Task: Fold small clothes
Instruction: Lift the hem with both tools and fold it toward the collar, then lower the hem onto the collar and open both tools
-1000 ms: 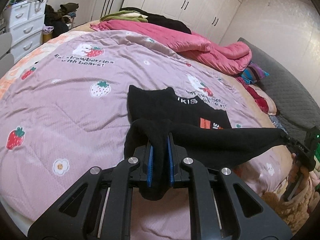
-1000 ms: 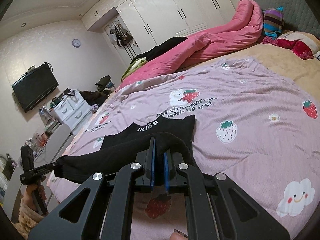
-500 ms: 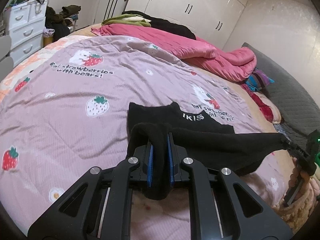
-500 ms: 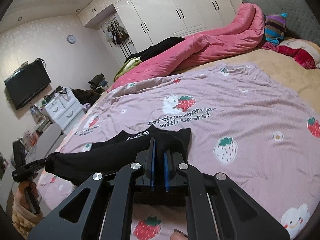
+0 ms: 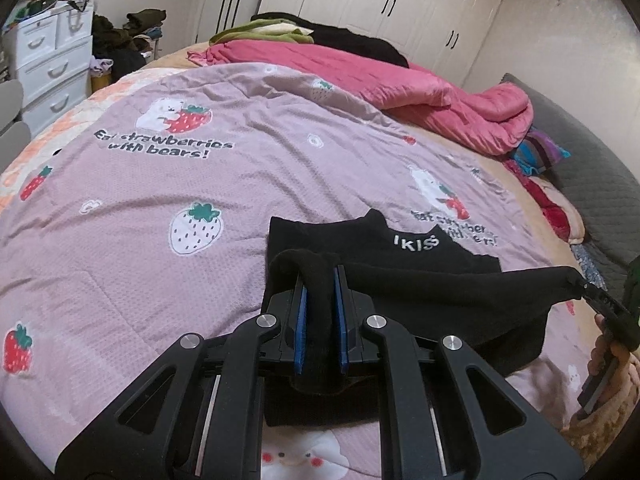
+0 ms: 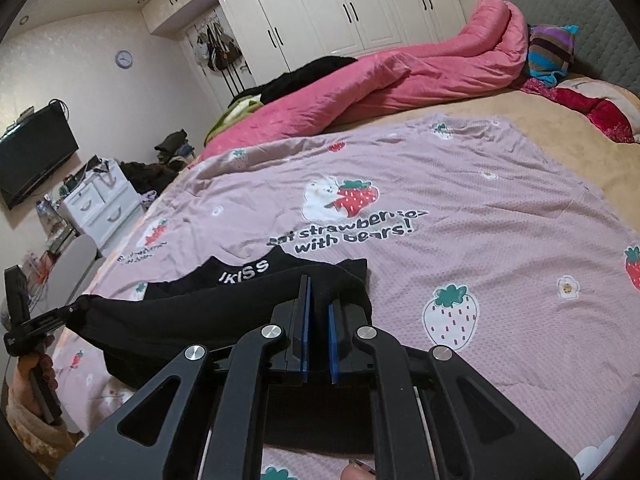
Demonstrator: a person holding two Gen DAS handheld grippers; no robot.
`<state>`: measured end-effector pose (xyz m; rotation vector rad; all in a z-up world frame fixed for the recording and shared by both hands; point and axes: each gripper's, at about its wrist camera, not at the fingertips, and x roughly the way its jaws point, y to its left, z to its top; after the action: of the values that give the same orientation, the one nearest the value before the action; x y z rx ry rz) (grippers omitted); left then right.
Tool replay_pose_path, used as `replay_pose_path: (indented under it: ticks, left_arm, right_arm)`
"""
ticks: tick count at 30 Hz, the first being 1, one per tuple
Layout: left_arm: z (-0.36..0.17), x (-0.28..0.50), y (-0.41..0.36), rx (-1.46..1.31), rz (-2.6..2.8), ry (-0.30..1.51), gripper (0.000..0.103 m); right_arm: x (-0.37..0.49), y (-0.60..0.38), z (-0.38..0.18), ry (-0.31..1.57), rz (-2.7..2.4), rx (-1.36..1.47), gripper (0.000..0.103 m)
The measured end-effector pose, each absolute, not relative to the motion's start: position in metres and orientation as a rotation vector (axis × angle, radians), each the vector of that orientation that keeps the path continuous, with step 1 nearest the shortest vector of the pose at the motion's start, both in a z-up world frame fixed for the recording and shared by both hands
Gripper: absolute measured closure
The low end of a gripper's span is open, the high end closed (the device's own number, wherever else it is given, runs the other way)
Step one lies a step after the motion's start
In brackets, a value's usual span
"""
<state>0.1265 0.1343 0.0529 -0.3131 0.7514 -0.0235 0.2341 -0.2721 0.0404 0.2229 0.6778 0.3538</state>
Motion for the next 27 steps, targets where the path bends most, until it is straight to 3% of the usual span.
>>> replay_pose_path:
  ticks: [7,9,11,12,14,15,19,22,25,27]
  left_arm:
    - [0.032,0.144,0.137,-0.307,0.002,0.798,0.094]
    - [0.032,0.144,0.139,-0.310,0.024,0.785,0.086]
    - [0.033,0.141,0.143,-0.331,0.023,0.772,0.070]
    - [0.035,0.137,0.146,-0.338,0.031,0.762,0.069]
    - [0.038,0.131,0.147,-0.333,0.033,0.751,0.069]
    - [0.039,0.128,0.146,-0.334,0.033,0.746,0.068]
    - [0.042,0.113,0.138,-0.321,0.003,0.734,0.067]
    - [0.035,0.103,0.125,-0.300,-0.035,0.751,0.068]
    - [0.021,0.097,0.108,-0.280,-0.077,0.795,0.079]
    - [0.010,0.096,0.097,-0.263,-0.105,0.836,0.084]
  right_arm:
    - [0.253,-0.264,0.025,0.726,0.331,0.208,0.096]
    - [0.256,-0.263,0.021,0.743,0.326,0.218,0.094]
    - [0.254,-0.262,0.018,0.745,0.321,0.216,0.091]
    - [0.253,-0.261,0.018,0.741,0.318,0.210,0.090]
    - [0.248,-0.260,0.018,0.727,0.289,0.191,0.062]
    - [0.244,-0.262,0.018,0.716,0.280,0.192,0.056]
    - [0.230,-0.266,0.016,0.704,0.287,0.177,0.059]
    - [0.219,-0.262,0.011,0.718,0.306,0.132,0.074]
    - [0.212,-0.255,0.002,0.744,0.327,0.078,0.085]
    - [0.213,-0.248,-0.005,0.759,0.334,0.051,0.086]
